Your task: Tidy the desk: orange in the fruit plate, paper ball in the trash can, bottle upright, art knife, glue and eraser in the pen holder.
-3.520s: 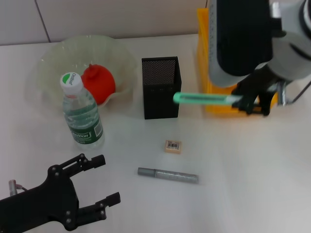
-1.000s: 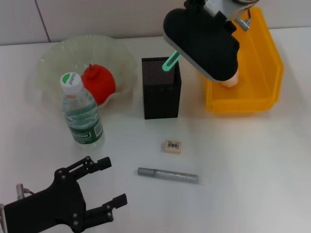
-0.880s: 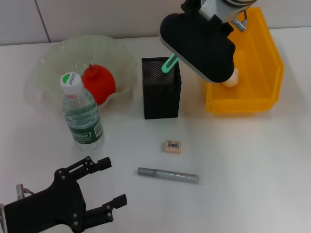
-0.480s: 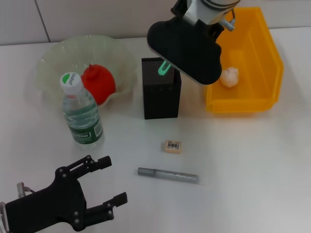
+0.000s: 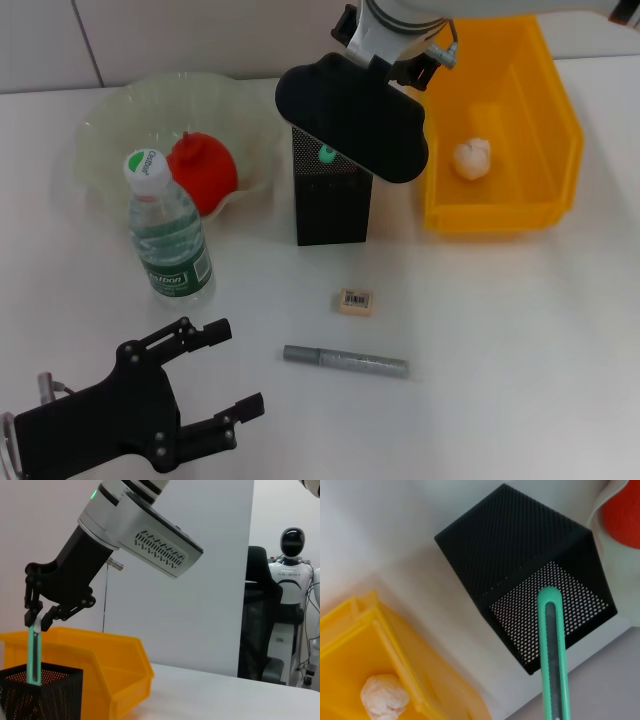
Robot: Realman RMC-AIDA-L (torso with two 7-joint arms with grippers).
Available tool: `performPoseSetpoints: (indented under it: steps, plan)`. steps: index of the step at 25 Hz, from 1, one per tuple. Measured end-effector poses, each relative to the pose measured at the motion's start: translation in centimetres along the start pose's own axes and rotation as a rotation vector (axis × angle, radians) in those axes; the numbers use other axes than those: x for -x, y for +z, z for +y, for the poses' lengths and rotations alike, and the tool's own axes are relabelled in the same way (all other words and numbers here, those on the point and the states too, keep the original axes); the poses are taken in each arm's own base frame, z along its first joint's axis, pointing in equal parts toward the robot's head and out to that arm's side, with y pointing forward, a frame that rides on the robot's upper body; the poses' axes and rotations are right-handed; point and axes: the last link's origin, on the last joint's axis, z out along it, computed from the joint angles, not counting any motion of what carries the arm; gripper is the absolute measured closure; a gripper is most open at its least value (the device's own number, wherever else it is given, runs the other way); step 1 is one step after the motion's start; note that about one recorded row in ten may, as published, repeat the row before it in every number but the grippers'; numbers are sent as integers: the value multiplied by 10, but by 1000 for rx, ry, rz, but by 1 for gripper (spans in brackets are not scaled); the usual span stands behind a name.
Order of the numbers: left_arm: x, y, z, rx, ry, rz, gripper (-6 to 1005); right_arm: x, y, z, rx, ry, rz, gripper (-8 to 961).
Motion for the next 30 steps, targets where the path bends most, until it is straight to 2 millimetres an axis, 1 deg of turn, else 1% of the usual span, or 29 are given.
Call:
performPoseSetpoints:
  steps: [17, 30]
  plan:
    - [-1, 1, -1, 5, 2, 1, 192, 20, -1, -6, 15, -44, -5, 732]
    - [0, 1, 1, 11, 0, -3, 192, 22, -3, -7, 10, -24, -3, 726]
